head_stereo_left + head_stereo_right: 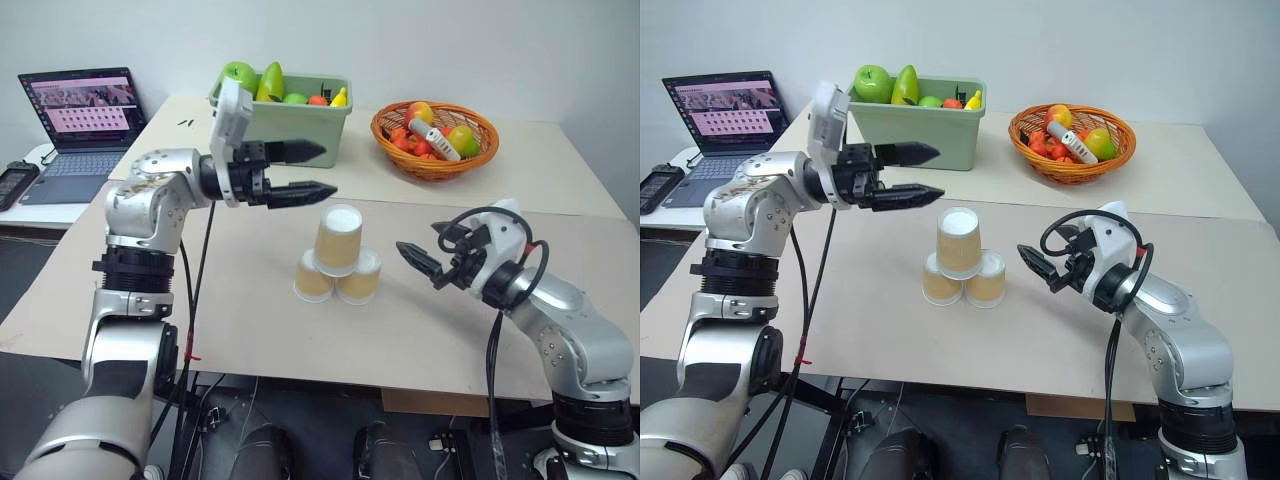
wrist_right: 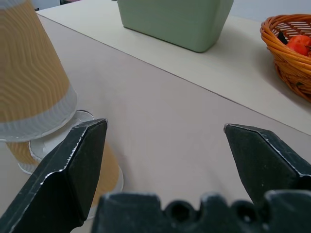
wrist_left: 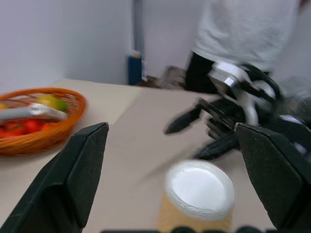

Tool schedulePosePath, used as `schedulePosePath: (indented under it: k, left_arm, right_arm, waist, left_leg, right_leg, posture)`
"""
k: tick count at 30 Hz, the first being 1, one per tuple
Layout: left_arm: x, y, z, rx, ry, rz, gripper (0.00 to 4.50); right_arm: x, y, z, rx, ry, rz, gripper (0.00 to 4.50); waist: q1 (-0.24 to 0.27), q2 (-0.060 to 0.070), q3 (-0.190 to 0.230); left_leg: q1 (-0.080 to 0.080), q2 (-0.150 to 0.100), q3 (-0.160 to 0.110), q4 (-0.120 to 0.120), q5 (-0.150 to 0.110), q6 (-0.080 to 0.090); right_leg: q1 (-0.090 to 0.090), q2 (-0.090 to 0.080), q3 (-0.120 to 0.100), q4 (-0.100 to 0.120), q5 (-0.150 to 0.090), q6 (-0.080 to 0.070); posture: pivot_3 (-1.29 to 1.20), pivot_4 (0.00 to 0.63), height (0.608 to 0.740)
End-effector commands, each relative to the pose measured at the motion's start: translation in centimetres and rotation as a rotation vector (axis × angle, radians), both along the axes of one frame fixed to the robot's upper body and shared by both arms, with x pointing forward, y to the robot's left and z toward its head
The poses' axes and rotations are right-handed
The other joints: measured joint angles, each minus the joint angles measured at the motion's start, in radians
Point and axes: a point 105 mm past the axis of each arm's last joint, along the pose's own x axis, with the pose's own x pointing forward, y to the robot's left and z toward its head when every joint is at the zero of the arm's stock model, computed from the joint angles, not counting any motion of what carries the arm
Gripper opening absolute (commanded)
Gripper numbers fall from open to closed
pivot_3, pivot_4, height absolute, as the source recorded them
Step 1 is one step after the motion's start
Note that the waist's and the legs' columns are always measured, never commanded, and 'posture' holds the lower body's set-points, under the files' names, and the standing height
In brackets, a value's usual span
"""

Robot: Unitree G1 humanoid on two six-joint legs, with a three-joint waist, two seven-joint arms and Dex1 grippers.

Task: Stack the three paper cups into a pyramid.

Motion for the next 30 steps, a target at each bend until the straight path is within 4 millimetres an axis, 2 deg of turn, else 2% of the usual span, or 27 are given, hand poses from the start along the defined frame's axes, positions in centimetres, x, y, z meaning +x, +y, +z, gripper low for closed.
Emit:
schedulePosePath:
  k: [1,5,8,10,13,16,22,30]
  left_arm:
    - [2.0,4.6,1.8,-0.181,-0.04,0.426,4.45]
    - [3.0,10.6,-1.5,-0.256,0.034,0.853,4.45]
    - [2.4,14.2,-4.7,-0.246,0.068,1.076,4.45]
    - [1.6,15.9,-7.5,-0.153,0.07,1.199,4.45]
    - [0.6,17.4,-10.0,-0.126,0.097,1.302,4.45]
    - [-0.2,18.5,-11.4,-0.145,0.125,1.397,4.45]
    - [-1.0,19.1,-13.9,-0.201,0.197,1.49,4.45]
    - [-1.5,19.7,-16.2,-0.223,0.243,1.546,4.45]
  right_arm:
    - [0.3,-0.9,1.4,-0.044,-0.059,-0.025,4.5]
    - [1.1,-2.1,0.6,-0.111,-0.045,-0.07,4.5]
    - [1.7,-2.5,-0.2,-0.13,-0.029,-0.083,4.5]
    - [2.4,-3.0,-0.8,-0.132,-0.014,-0.112,4.5]
    - [3.8,-4.2,-1.7,-0.127,-0.002,-0.199,4.5]
    - [4.7,-5.3,-2.8,-0.135,0.008,-0.273,4.5]
    - [6.2,-7.3,-4.3,-0.088,0.028,-0.442,4.5]
    - [6.0,-11.0,-5.7,-0.059,0.039,-0.652,4.5]
  waist:
    - [0.0,0.0,0.0]
    - [-0.001,0.0,0.0]
    - [-0.002,0.0,0.0]
    - [-0.001,0.0,0.0]
    - [0.001,0.0,0.0]
    - [0.015,-0.001,0.0]
    - [0.014,-0.001,0.0]
    - [0.008,-0.001,0.0]
  left_leg:
    - [0.0,0.0,0.0,0.0,0.0,0.0]
    - [0.001,-0.001,-0.001,0.0,0.0,0.0]
    - [0.001,-0.001,-0.001,0.0,0.0,0.0]
    - [0.001,-0.001,-0.001,0.0,0.0,0.0]
    - [0.001,-0.001,0.0,0.0,0.0,0.0]
    - [0.0,0.0,-0.001,0.001,0.0,0.0]
    - [0.0,-0.001,-0.001,0.001,0.0,0.0]
    - [0.0,0.0,-0.001,0.001,0.0,0.0]
  right_leg:
    - [0.0,0.0,0.0,0.0,0.0,0.0]
    - [0.001,-0.001,0.0,0.0,0.0,0.0]
    - [0.001,-0.001,0.0,0.001,0.0,0.0]
    - [0.001,-0.001,0.0,0.001,0.0,0.0]
    - [0.001,-0.001,0.0,0.001,0.0,0.0]
    - [0.001,-0.002,-0.001,0.001,0.0,0.0]
    - [0.001,-0.002,-0.001,0.001,0.0,0.0]
    - [0.0,-0.002,-0.001,0.002,0.0,0.0]
  posture:
    - [0.0,0.15,0.674]
    - [0.0,0.15,0.674]
    - [0.0,0.15,0.674]
    - [0.0,0.15,0.674]
    - [0.0,0.15,0.674]
    - [0.0,0.15,0.674]
    - [0.0,0.15,0.674]
    - [0.0,0.15,0.674]
